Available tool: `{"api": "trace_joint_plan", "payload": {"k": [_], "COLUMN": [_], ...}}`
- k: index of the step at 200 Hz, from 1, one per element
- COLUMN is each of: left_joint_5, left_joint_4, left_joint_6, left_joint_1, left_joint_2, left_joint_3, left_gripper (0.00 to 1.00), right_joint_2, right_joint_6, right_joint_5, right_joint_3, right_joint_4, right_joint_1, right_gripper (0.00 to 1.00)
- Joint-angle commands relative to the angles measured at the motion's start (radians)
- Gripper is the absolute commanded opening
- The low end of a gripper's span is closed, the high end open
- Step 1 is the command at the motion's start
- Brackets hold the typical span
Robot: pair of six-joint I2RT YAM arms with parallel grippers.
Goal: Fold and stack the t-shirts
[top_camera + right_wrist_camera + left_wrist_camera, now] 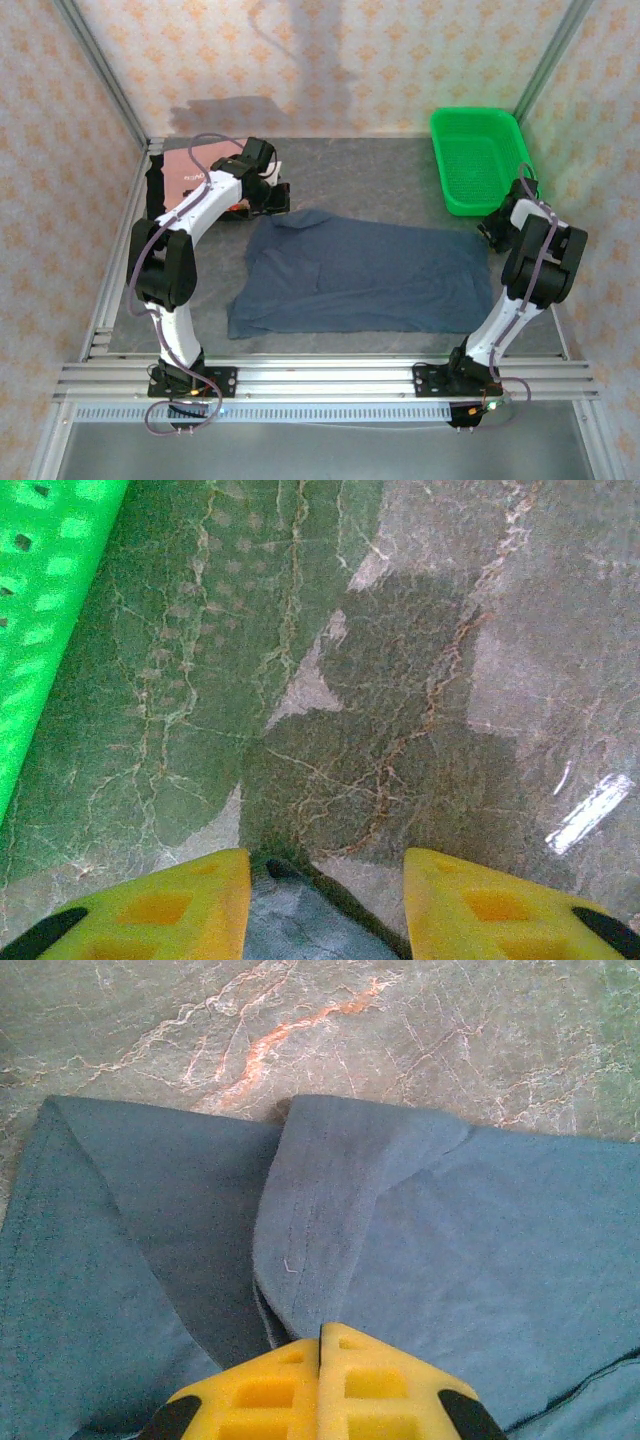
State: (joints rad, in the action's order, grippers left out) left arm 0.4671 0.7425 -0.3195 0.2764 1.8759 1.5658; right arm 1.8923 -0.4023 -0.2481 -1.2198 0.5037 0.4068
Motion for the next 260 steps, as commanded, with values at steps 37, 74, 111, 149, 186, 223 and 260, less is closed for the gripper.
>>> {"api": "trace_joint_plan", "payload": {"k": [37, 74, 111, 149, 186, 223, 260], "left_joint_5": [-0.016, -0.016, -0.015, -0.016, -0.019, -0.020, -0.052], "left_joint_4": [-0.002, -0.003, -0.011, -0.011, -0.008, 0.001, 0.031], "left_joint_6": [0.007, 0.006, 0.004, 0.005, 0.009, 0.013, 0.009], "left_joint_1": [0.007, 0.007, 0.007, 0.007, 0.007, 0.008, -0.016], "left_joint_2": [-0.029, -0.023, -0.011, -0.008, -0.006, -0.008, -0.012], "left_joint_3": [0.000, 0.001, 0.006, 0.005, 0.000, 0.007, 0.031], "left_gripper": [0.00, 0.00, 0.00, 0.00, 0.00, 0.00, 0.00], "right_joint_2": [0.050, 0.040, 0.052, 0.076, 0.085, 0.056, -0.017], "right_joint_6": [0.009, -0.018, -0.024, -0.011, -0.009, -0.014, -0.002], "right_joint_5": [-0.080, -0.124, -0.156, -0.176, -0.175, -0.172, -0.145], "right_joint_3": [-0.025, -0.024, -0.023, -0.049, -0.031, -0.024, -0.027], "right_joint_4": [-0.088, -0.103, -0.107, -0.076, -0.076, -0.087, -0.062], "right_joint_1": [-0.005, -0.005, -0.006, -0.011, -0.013, -0.013, -0.013], "right_gripper": [0.42, 0.43, 0.41, 0.38, 0.20, 0.00, 0.00]}}
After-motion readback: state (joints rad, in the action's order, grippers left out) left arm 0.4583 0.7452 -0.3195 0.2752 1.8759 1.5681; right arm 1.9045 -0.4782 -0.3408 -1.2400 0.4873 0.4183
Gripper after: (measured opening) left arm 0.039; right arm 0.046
